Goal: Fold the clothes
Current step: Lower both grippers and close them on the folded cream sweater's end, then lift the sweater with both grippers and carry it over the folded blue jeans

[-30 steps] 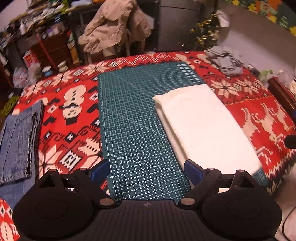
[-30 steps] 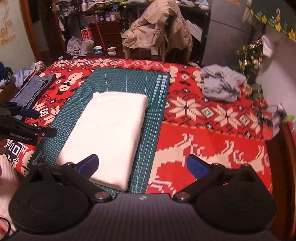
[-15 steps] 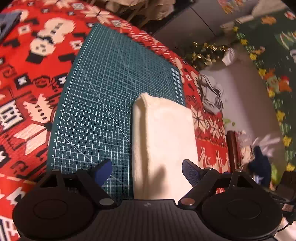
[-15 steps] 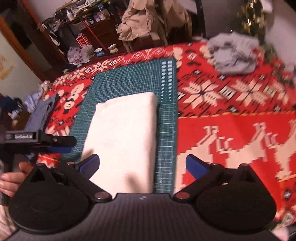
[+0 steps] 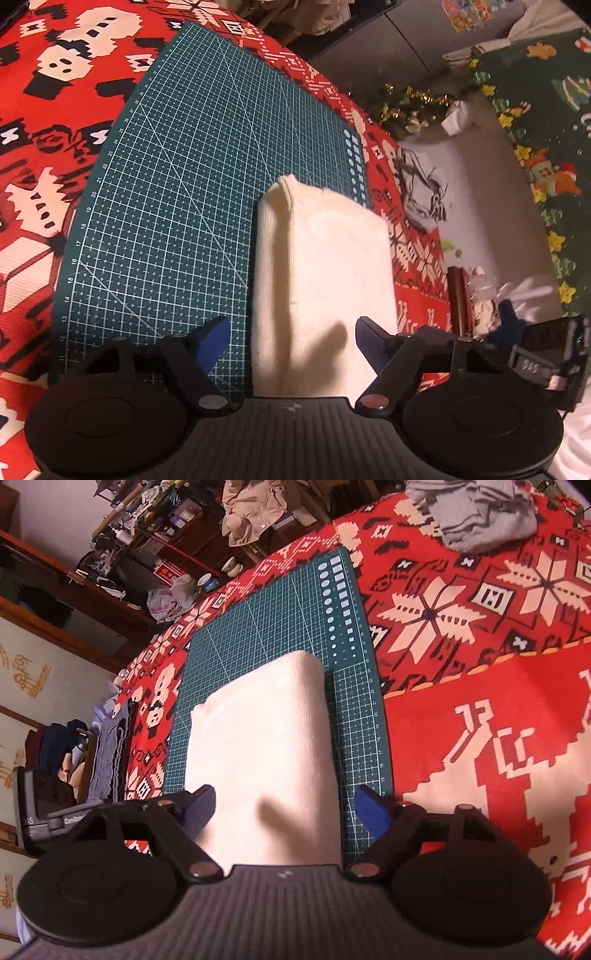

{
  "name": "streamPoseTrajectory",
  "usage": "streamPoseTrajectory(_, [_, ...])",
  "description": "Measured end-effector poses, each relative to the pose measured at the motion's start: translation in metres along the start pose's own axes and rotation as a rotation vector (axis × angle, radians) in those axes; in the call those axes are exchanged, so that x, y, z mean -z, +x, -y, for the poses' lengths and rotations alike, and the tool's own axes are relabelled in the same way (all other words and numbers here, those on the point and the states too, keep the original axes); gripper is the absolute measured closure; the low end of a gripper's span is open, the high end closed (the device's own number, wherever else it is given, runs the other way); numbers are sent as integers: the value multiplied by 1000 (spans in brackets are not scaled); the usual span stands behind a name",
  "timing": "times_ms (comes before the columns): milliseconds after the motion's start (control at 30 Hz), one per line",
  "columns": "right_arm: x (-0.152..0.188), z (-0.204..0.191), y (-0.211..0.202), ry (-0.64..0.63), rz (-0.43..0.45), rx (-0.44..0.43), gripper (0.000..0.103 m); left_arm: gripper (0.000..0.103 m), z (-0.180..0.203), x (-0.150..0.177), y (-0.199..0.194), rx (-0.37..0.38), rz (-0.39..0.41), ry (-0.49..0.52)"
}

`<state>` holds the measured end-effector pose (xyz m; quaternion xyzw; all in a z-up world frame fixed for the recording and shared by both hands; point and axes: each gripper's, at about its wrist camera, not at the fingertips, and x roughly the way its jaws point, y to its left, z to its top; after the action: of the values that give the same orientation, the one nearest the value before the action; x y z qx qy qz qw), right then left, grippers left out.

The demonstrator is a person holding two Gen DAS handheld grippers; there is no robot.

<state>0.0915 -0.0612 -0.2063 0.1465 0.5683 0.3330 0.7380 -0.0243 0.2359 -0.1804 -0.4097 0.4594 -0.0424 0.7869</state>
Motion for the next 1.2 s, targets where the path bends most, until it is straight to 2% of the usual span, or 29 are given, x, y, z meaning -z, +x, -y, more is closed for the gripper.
streamPoseTrajectory(100, [-1, 2, 8, -3, -15, -14, 20, 43, 1, 0, 2, 24, -12, 2])
streamPoseTrajectory(267, [3, 6, 19, 5, -33, -39, 20, 43, 1, 0, 6, 26, -5, 9])
streamPoseTrajectory(400, [6, 7, 28, 2, -43, -50, 21, 53, 0, 1, 7, 10, -1, 25])
streamPoseTrajectory(500, [11, 3, 31, -27, -29, -43, 22, 56, -1, 1, 8, 7, -2, 34])
streamPoseTrajectory(567, [12, -2, 31, -44, -21, -15, 31, 59, -1, 1, 7, 1, 3, 38])
streamPoseTrajectory(600, [12, -5, 31, -59, -20, 10, 41, 62, 0, 2, 6, -5, 6, 43])
streamPoseTrajectory(633, [13, -8, 31, -76, -20, 36, 46, 63, 2, 2, 6, -13, 10, 51])
streamPoseTrajectory(833, [13, -23, 29, -96, -7, 94, 65, 73, 20, 4, -3, -43, 38, 120])
streamPoseTrajectory(1067, [7, -49, 22, -107, 6, 109, 71, 74, 19, -5, -23, -33, 74, 110])
streamPoseTrajectory(1200, [-1, -73, 22, -114, 15, 89, 72, 74, 8, -15, -54, -30, 117, 96])
